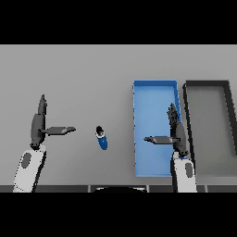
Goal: Pick up the blue pipe and place it into the blue bin.
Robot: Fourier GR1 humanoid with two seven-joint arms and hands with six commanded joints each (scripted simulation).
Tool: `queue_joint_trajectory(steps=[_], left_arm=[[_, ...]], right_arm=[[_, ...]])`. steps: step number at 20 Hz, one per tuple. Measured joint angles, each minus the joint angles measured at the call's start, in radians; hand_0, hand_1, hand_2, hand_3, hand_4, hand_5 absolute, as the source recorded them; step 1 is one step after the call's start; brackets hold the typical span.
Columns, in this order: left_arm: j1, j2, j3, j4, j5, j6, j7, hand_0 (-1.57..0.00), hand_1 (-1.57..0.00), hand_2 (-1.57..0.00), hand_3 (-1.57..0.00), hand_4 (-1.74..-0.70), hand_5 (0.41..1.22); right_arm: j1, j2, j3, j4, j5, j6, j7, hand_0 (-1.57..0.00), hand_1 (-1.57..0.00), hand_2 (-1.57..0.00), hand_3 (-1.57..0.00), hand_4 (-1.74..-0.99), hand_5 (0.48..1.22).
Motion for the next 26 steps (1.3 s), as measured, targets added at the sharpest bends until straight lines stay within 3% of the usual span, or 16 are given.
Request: queue_joint_trajectory(steps=[6,7,8,11,16,19,26], left_arm=[[0.015,0.007,0.008,-0.004,0.009,-0.007,-0.015,0.00,0.00,0.00,0.00,-0.97,0.593],[0.056,0.076,-0.016,-0.010,0.000,-0.110,-0.091,0.00,0.00,0.00,0.00,-0.96,0.592],[0.072,0.119,-0.029,-0.004,-0.010,-0.172,-0.132,0.00,0.00,0.00,0.00,-0.96,0.590],[0.076,0.171,-0.039,0.027,-0.018,-0.257,-0.180,0.00,0.00,0.00,0.00,-0.96,0.595],[0.102,0.218,-0.061,-0.040,0.022,-0.363,-0.220,0.00,0.00,0.00,0.00,-0.99,0.573],[0.135,0.261,-0.102,-0.088,0.015,-0.431,-0.201,0.00,0.00,0.00,0.00,-1.05,0.535],[0.144,0.176,-0.274,-0.172,-0.077,-0.469,-0.091,0.00,0.00,0.00,0.00,-1.14,0.455]], right_arm=[[0.013,0.003,0.007,-0.017,0.000,0.000,-0.009,0.00,0.00,0.00,0.00,-1.205,0.629],[0.048,-0.055,0.041,-0.050,0.080,0.006,-0.092,0.00,0.00,0.00,0.00,-1.201,0.628],[0.081,-0.089,0.066,-0.078,0.133,0.010,-0.130,0.00,0.00,0.00,0.00,-1.197,0.627],[0.114,-0.120,0.095,-0.116,0.194,0.009,-0.121,0.00,0.00,0.00,0.00,-1.196,0.623],[0.120,-0.132,0.107,-0.152,0.201,0.020,-0.095,0.00,0.00,0.00,0.00,-1.181,0.619],[0.121,-0.136,0.104,-0.135,0.202,0.022,-0.105,0.00,0.00,0.00,0.00,-1.176,0.615],[0.121,-0.136,0.099,-0.151,0.191,0.025,-0.086,0.00,0.00,0.00,0.00,-1.195,0.617]])
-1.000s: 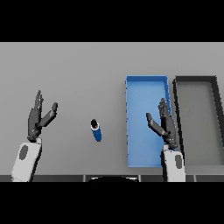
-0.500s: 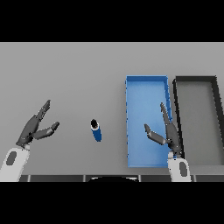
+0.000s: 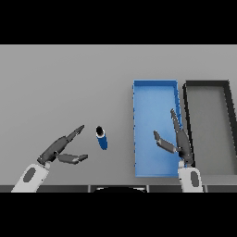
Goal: Pick up the blue pipe and place it into the blue bin.
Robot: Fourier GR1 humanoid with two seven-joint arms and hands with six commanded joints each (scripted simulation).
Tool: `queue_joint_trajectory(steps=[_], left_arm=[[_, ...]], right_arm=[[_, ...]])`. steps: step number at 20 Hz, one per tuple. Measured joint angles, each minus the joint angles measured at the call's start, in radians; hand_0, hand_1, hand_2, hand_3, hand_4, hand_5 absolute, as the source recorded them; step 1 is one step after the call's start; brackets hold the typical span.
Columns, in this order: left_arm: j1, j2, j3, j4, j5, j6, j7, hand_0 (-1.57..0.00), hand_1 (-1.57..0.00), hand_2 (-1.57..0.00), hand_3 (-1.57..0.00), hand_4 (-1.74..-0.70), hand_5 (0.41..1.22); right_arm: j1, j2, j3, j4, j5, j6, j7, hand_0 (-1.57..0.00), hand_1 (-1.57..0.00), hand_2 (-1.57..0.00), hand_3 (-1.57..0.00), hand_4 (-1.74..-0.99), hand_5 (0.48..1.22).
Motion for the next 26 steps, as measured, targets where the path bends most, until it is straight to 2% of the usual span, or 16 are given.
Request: queue_joint_trajectory(steps=[5,7,8,10,14,16,17,19,20,22,23,24,26], left_arm=[[-0.052,-0.089,-0.055,0.047,-0.040,0.003,0.012,0.00,0.00,0.00,0.00,-1.15,0.456],[-0.067,-0.127,-0.069,0.087,-0.069,0.015,-0.015,0.00,0.00,0.00,0.00,-1.16,0.460],[-0.084,-0.159,-0.080,0.089,-0.073,0.026,-0.005,0.00,0.00,0.00,0.00,-1.15,0.460],[-0.116,-0.207,-0.086,0.126,-0.075,0.035,0.013,0.00,0.00,0.00,0.00,-1.14,0.460],[-0.161,-0.265,-0.105,0.208,-0.125,0.057,-0.013,0.00,0.00,0.00,0.00,-1.08,0.435],[-0.168,-0.289,-0.123,0.236,-0.164,0.083,0.000,0.00,0.00,0.00,0.00,-1.05,0.418],[-0.172,-0.283,-0.122,0.228,-0.161,0.079,-0.007,0.00,0.00,0.00,0.00,-1.06,0.420],[-0.185,-0.319,-0.122,0.267,-0.143,0.067,-0.011,0.00,0.00,0.00,0.00,-1.09,0.441],[-0.204,-0.335,-0.119,0.277,-0.142,0.070,-0.009,0.00,0.00,0.00,0.00,-1.11,0.463],[-0.206,-0.362,-0.111,0.299,-0.120,0.066,-0.036,0.00,-0.04,-0.15,-0.12,-1.19,0.550],[-0.207,-0.378,-0.103,0.306,-0.100,0.061,-0.046,-0.01,-0.16,-0.31,-0.28,-1.24,0.613],[-0.195,-0.388,-0.100,0.309,-0.085,0.056,-0.063,-0.12,-0.32,-0.49,-0.53,-1.28,0.735],[-0.182,-0.409,-0.092,0.297,-0.057,0.059,-0.076,-0.60,-0.75,-0.87,-0.91,-1.44,0.910]], right_arm=[[0.000,0.015,0.010,-0.002,0.004,-0.003,-0.003,0.00,0.00,0.00,0.00,-1.217,0.626],[0.010,0.008,0.003,-0.011,-0.004,0.001,-0.003,0.00,0.00,0.00,0.00,-1.211,0.622],[0.009,0.012,0.006,-0.008,0.001,0.000,0.021,0.00,0.00,0.00,0.00,-1.201,0.620],[0.004,0.006,0.000,-0.006,-0.002,0.000,0.026,0.00,0.00,0.00,0.00,-1.205,0.625],[0.022,-0.002,-0.005,-0.014,-0.009,0.007,-0.015,0.00,0.00,0.00,0.00,-1.220,0.639],[0.020,-0.002,-0.011,-0.013,-0.020,0.009,-0.004,0.00,0.00,0.00,0.00,-1.221,0.645],[0.020,-0.001,-0.007,-0.010,-0.010,0.005,-0.013,0.00,0.00,0.00,0.00,-1.214,0.645],[0.014,-0.005,-0.005,-0.009,0.007,-0.003,0.002,0.00,0.00,0.00,0.00,-1.205,0.649],[0.018,-0.005,-0.004,-0.015,0.011,-0.006,-0.008,0.00,0.00,0.00,0.00,-1.207,0.650],[0.030,-0.011,-0.010,-0.026,-0.002,0.001,-0.019,0.00,0.00,0.00,0.00,-1.213,0.655],[0.026,-0.011,-0.007,-0.017,0.004,0.002,-0.013,0.00,0.00,0.00,0.00,-1.217,0.655],[0.036,-0.005,0.000,-0.020,0.003,0.006,-0.030,0.00,0.00,0.00,0.00,-1.220,0.656],[0.029,-0.008,-0.006,-0.011,0.002,0.003,-0.015,0.00,0.00,0.00,0.00,-1.219,0.657]])
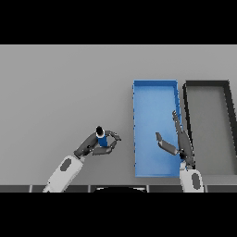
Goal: Pick up the blue pipe and place it into the blue bin.
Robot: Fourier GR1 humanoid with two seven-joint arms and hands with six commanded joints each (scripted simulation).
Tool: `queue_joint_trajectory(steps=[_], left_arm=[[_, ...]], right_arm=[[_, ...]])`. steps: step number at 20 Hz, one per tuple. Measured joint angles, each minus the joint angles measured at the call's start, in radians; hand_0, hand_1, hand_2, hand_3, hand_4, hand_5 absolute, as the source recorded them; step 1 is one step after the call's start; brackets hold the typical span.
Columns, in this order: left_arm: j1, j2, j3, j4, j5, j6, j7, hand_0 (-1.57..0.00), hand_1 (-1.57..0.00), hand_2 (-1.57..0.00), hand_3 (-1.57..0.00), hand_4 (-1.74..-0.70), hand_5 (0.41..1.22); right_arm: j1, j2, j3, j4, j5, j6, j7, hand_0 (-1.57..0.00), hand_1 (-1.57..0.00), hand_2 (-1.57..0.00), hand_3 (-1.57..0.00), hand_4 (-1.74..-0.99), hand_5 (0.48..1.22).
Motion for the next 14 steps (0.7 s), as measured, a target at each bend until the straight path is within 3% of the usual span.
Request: queue_joint_trajectory(steps=[3,5,8,9,14], left_arm=[[-0.002,-0.012,-0.009,0.002,-0.006,-0.006,0.016,-1.07,-1.15,-1.21,-1.19,-1.58,1.062],[0.019,-0.005,-0.027,-0.028,-0.025,0.008,-0.007,-1.25,-1.30,-1.34,-1.33,-1.53,1.119],[0.016,-0.028,-0.030,-0.033,-0.058,0.036,-0.018,-1.41,-1.43,-1.45,-1.45,-1.49,1.169],[0.010,-0.032,-0.022,-0.037,-0.059,0.037,-0.035,-1.44,-1.46,-1.48,-1.47,-1.48,1.179],[-0.013,-0.056,-0.008,-0.122,-0.058,0.044,-0.056,-1.53,-1.53,-1.54,-1.54,-1.47,1.207]], right_arm=[[-0.007,0.005,0.002,0.000,-0.008,0.004,-0.002,0.00,0.00,0.00,0.00,-1.233,0.660],[-0.011,0.013,0.006,0.005,-0.007,0.003,0.016,0.00,0.00,0.00,0.00,-1.224,0.651],[-0.025,0.012,-0.001,0.015,-0.016,0.005,0.029,0.00,0.00,0.00,0.00,-1.220,0.635],[-0.014,0.009,-0.002,0.013,-0.021,0.012,0.011,0.00,0.00,0.00,0.00,-1.217,0.631],[-0.034,0.012,-0.003,0.006,-0.022,0.006,0.028,0.00,0.00,0.00,0.00,-1.220,0.638]])
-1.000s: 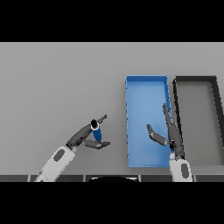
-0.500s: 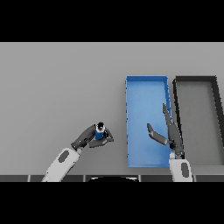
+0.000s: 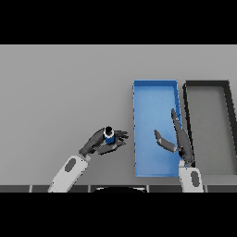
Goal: Pick up the blue pipe and place it into the blue bin.
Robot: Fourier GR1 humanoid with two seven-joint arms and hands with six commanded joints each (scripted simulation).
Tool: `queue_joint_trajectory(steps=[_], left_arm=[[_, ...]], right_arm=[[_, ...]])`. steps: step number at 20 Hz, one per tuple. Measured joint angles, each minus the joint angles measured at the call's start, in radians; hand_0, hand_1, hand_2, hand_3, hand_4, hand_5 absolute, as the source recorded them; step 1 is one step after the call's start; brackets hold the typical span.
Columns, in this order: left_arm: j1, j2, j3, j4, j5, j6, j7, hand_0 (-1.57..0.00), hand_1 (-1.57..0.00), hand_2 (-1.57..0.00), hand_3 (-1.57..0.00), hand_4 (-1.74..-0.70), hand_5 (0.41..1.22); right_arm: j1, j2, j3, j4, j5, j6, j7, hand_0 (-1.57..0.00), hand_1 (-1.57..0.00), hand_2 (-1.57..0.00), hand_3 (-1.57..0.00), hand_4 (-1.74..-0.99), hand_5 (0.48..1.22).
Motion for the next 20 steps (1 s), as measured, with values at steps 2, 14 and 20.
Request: queue_joint_trajectory(steps=[2,14,20], left_arm=[[-0.012,-0.010,0.003,-0.041,0.010,-0.009,0.027,-1.54,-1.55,-1.55,-1.55,-1.47,1.212],[-0.061,-0.045,0.007,-0.127,-0.007,-0.071,0.144,-1.57,-1.57,-1.57,-1.57,-1.47,1.220],[-0.060,-0.058,0.020,-0.113,-0.030,-0.093,0.140,-1.57,-1.57,-1.57,-1.57,-1.47,1.221]], right_arm=[[0.005,-0.014,-0.004,0.004,0.009,0.001,-0.005,0.00,0.00,0.00,0.00,-1.204,0.640],[0.138,0.058,0.030,-0.057,0.094,-0.098,-0.064,0.00,0.00,0.00,0.00,-1.138,0.643],[0.437,0.231,0.126,-0.221,0.238,-0.287,-0.123,0.00,0.00,-0.04,0.00,-1.195,0.648]])
